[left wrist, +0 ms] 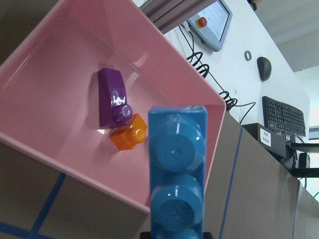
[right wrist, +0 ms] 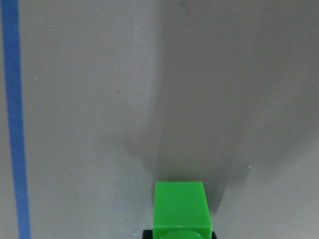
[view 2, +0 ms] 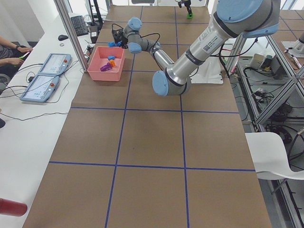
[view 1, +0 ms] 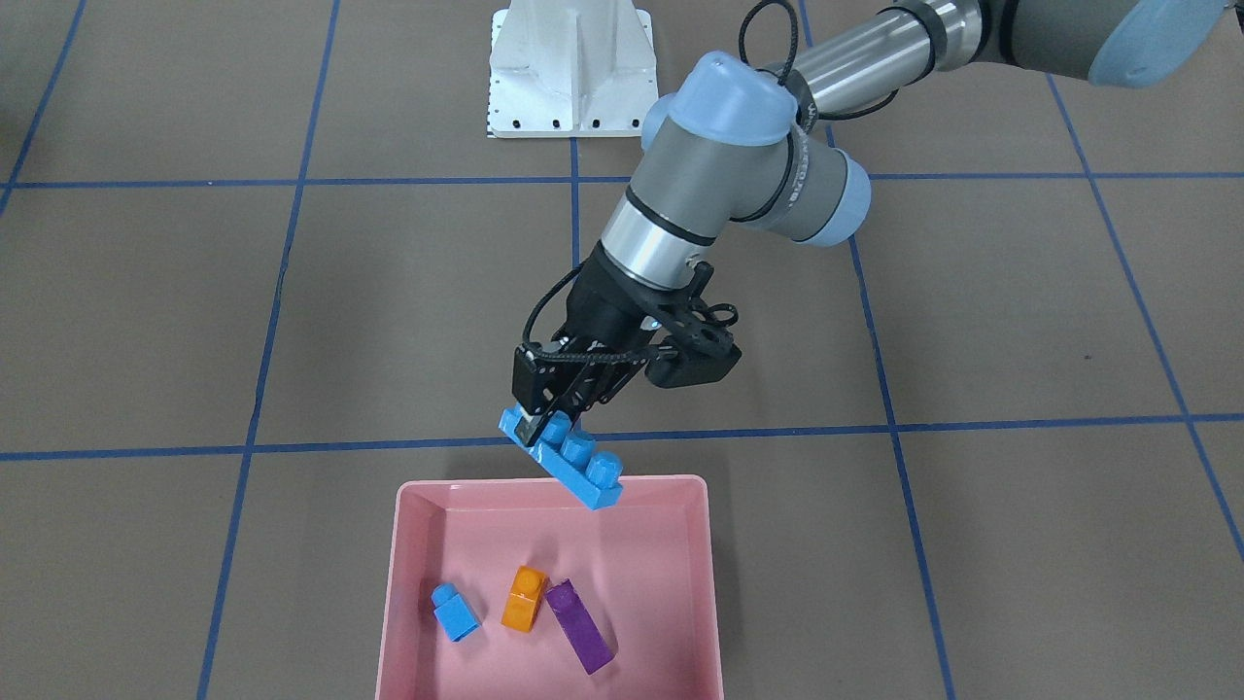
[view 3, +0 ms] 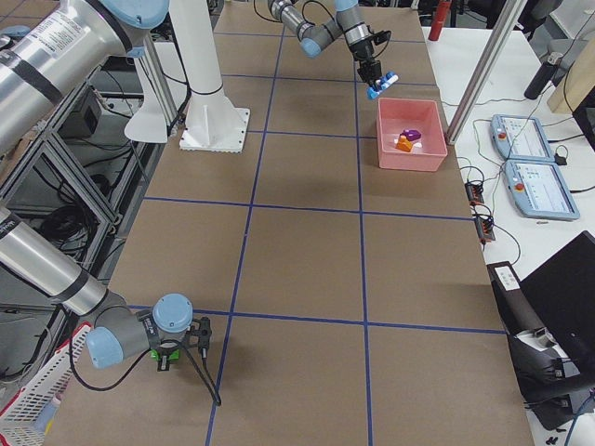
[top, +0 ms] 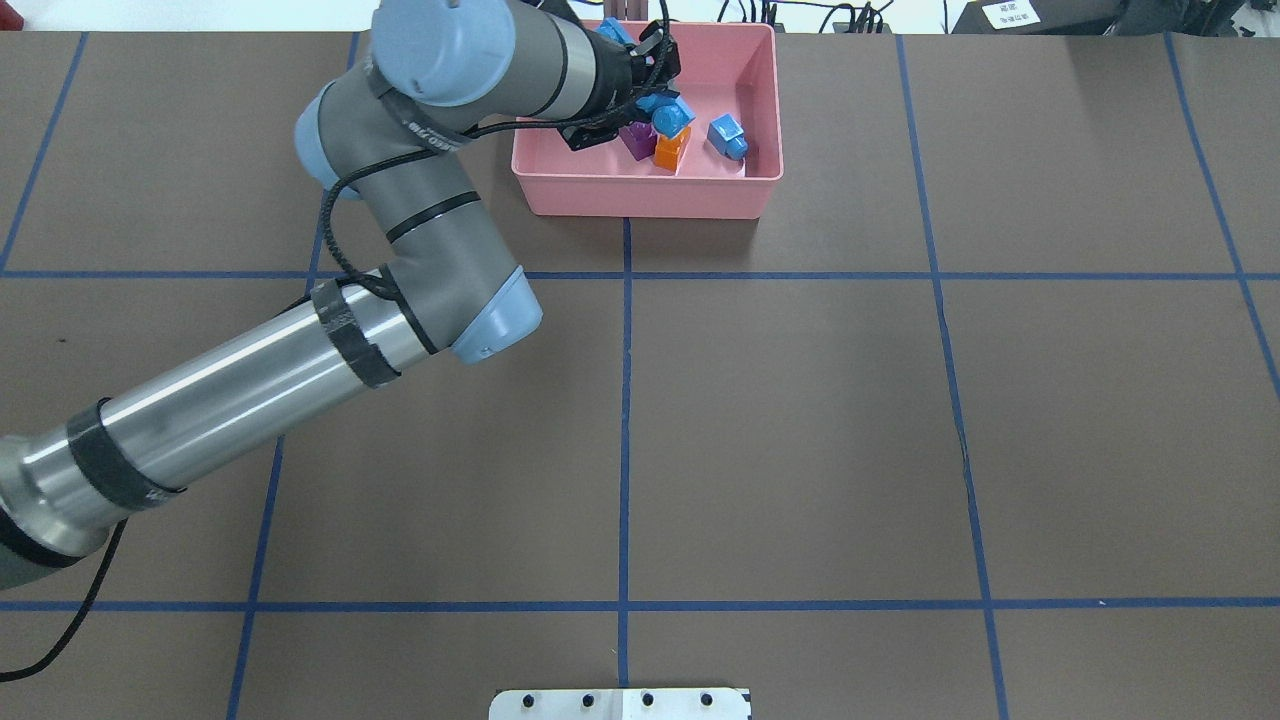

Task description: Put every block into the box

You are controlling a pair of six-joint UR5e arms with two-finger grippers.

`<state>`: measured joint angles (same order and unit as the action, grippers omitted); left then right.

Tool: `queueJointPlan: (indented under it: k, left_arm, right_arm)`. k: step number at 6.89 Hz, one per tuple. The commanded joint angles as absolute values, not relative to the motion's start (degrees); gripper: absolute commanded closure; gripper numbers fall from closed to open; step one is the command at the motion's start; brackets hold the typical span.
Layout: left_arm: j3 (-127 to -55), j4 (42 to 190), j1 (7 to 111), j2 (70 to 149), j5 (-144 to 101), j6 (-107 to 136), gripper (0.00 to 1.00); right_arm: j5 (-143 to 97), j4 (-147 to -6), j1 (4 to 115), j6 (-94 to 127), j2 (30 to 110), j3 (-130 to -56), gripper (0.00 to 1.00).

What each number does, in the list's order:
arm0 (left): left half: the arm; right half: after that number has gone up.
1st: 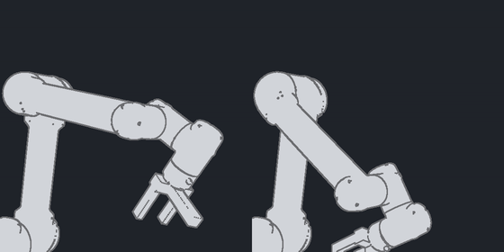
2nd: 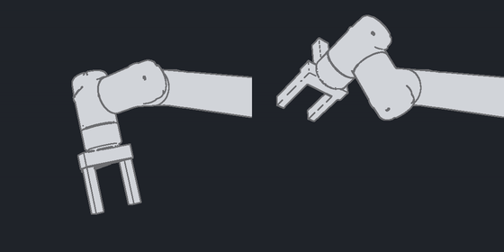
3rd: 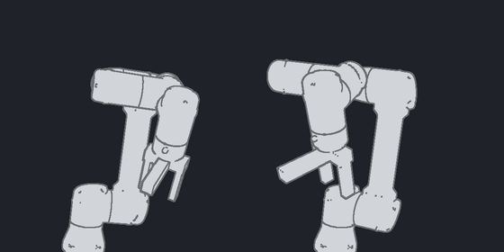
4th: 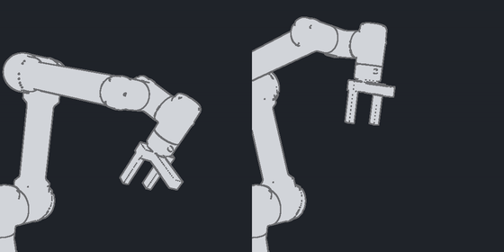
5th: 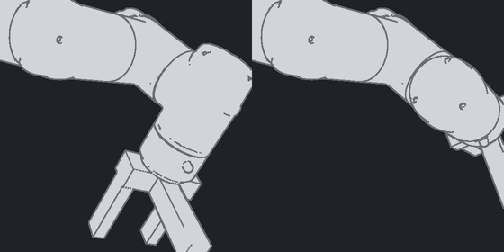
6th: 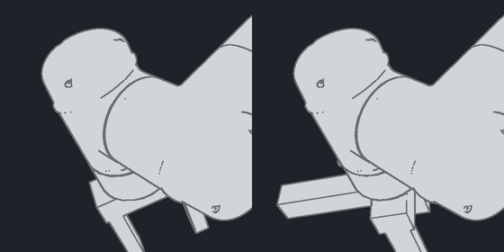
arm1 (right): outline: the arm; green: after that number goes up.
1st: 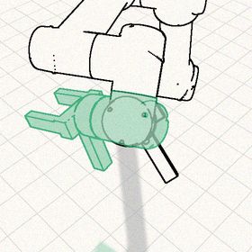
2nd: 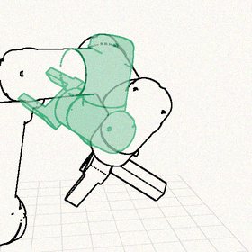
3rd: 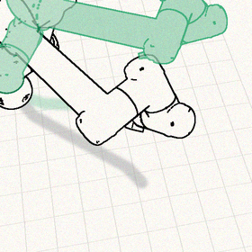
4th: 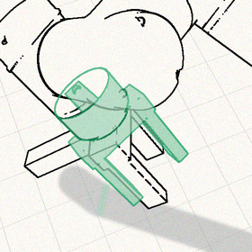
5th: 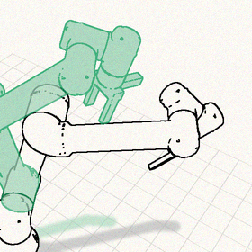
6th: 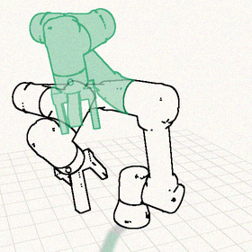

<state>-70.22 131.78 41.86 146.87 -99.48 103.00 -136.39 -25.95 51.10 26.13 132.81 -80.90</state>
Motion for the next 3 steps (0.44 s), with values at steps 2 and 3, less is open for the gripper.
queueJointPlan:
  k: [2,3]
  left_arm:
    - [-58.04,136.93,41.75,153.00,-95.03,103.18,1.00]
    - [-55.31,136.93,41.66,154.15,-93.27,103.18,1.00]
  right_arm:
    - [-138.07,-21.88,52.46,26.02,136.66,-83.65,1.00]
    - [-138.42,-21.62,54.12,26.10,138.67,-87.15,1.00]
